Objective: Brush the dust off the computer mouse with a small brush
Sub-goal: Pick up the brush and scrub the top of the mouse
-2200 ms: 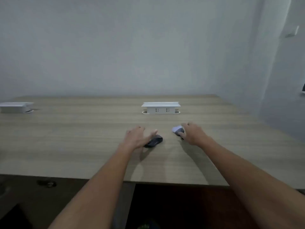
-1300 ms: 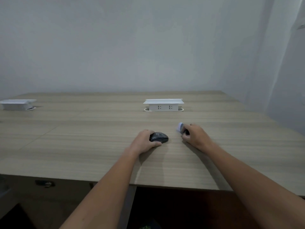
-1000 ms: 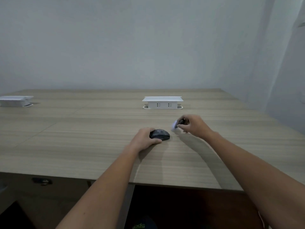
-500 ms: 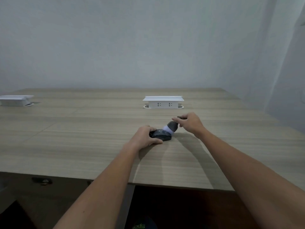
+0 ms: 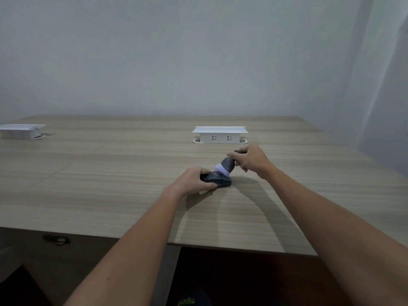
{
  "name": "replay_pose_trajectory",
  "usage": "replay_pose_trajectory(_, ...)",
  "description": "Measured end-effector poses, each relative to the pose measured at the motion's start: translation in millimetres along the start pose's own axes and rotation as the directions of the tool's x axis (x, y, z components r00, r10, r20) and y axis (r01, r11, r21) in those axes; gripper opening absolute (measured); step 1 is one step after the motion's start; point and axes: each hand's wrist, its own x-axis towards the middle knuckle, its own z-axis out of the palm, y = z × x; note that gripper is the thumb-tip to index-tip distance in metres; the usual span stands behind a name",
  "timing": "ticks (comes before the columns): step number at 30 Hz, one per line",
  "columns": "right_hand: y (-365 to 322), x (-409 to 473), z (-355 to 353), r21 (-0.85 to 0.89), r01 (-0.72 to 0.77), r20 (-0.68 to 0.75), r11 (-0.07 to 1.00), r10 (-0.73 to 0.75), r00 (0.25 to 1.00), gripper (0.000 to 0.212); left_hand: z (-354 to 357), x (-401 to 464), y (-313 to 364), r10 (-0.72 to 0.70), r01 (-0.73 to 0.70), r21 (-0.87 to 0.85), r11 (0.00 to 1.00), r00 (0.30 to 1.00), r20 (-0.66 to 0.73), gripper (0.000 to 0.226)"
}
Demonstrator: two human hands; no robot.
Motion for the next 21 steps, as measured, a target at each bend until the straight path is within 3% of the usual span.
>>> replay_pose_trajectory(4, 0, 1, -2, -0.116, -0.013, -0.053, 0.993, 0.007, 0.999, 0.029, -3, 1, 0, -0.012, 0.012, -0.004, 1.0, 1.0, 0.024, 0.032)
replay_pose_trajectory(8, 2, 0, -3, 0.102, -0.016, 0.047, 0.995, 0.011, 0.999, 0.027, -4, 2, -1, -0.03, 0.031, -0.041, 0.999, 0.999, 0.015, 0.043)
replay_pose_trajectory(12, 4, 3, -3, -0.056, -0.028, -0.029, 0.998, 0.026, 0.999, 0.027, -5, 5, -3, -0.023, 0.023, 0.009, 1.0, 0.999, 0.024, 0.046)
replay_pose_trajectory(15, 7, 5, -7, 0.137, -0.009, -0.002, 0.99, 0.009, 1.0, 0.029, -6, 8, -1, 0.011, -0.013, 0.048, 0.999, 0.999, 0.035, 0.041)
replay_pose_trajectory(16, 6, 3, -8, 0.129, 0.003, 0.042, 0.992, -0.009, 0.999, 0.03, -6, 9, -1, 0.018, -0.02, 0.064, 0.998, 0.999, 0.038, 0.041)
replay_pose_trajectory(18, 8, 2, -6, -0.053, 0.04, 0.067, 0.998, -0.036, 0.997, 0.031, -7, 10, 0, 0.015, -0.019, 0.095, 0.995, 0.999, 0.049, 0.045)
replay_pose_trajectory(21, 8, 2, -6, -0.167, 0.074, -0.055, 0.983, -0.084, 0.995, 0.03, -8, 12, -1, 0.016, -0.024, 0.13, 0.991, 0.998, 0.065, 0.045)
